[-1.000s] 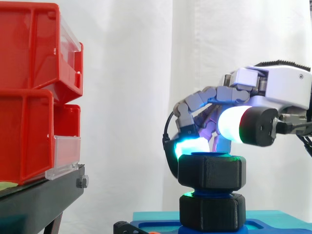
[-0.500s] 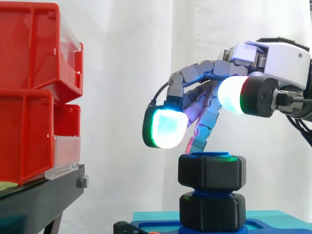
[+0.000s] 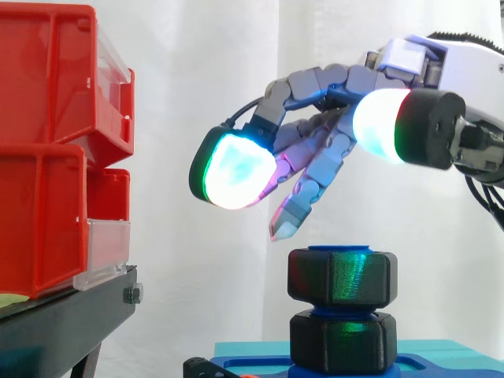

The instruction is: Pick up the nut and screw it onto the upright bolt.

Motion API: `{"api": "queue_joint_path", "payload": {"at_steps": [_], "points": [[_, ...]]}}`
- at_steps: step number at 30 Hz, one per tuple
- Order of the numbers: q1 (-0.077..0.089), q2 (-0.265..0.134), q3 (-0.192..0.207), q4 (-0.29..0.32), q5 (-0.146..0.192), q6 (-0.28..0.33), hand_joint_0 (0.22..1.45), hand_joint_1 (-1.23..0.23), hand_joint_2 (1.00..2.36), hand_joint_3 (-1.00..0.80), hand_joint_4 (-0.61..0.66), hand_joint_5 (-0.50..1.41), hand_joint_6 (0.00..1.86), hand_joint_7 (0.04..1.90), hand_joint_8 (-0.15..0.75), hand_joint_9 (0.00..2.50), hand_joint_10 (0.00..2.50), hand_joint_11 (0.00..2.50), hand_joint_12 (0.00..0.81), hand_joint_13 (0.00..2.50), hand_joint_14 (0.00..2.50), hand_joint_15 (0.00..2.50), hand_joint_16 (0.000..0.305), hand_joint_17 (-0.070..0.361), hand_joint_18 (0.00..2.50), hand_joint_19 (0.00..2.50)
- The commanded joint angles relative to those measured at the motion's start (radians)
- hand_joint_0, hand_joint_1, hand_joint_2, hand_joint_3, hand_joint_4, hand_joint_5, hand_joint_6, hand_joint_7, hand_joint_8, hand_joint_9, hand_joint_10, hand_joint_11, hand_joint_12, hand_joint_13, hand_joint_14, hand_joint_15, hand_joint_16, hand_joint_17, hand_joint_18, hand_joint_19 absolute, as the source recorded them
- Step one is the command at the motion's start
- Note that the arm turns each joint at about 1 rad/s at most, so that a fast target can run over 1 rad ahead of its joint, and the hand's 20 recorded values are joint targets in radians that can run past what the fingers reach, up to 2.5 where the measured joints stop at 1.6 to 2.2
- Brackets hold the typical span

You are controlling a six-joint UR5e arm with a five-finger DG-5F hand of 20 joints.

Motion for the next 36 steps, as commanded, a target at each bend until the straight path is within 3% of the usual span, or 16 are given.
{"api": "queue_joint_path", "payload": {"at_steps": [1,5,13,20,36], "points": [[0.019,0.001,-0.035,0.01,0.03,-0.001,0.5,-0.18,1.0,-0.5,0.19,-0.09,0.5,0.73,0.205,1.14,0.0,0.0,0.204,0.78,0.0,0.0,0.031,0.071,0.48,0.14],[0.026,0.001,-0.057,0.047,0.041,0.0,0.49,-0.18,1.0,-0.5,0.19,-0.09,0.5,0.75,0.207,1.12,0.0,0.0,0.208,0.77,0.0,0.0,0.032,0.072,0.47,0.14],[0.031,0.0,-0.057,0.038,0.038,-0.001,0.49,-0.19,1.0,-0.5,0.2,-0.09,0.5,0.77,0.21,1.11,0.0,0.0,0.208,0.76,0.0,0.0,0.032,0.073,0.46,0.13],[0.031,0.0,-0.055,0.033,0.013,-0.018,0.5,-0.2,1.0,-0.5,0.2,-0.09,0.5,0.78,0.209,1.11,0.0,0.0,0.211,0.76,0.0,0.0,0.032,0.073,0.45,0.13],[0.017,0.0,-0.055,0.013,0.0,-0.04,0.49,-0.23,1.0,-0.5,0.14,-0.15,0.5,0.63,0.203,0.83,0.0,0.0,0.245,0.56,0.0,0.0,0.034,0.076,0.24,0.01]]}}
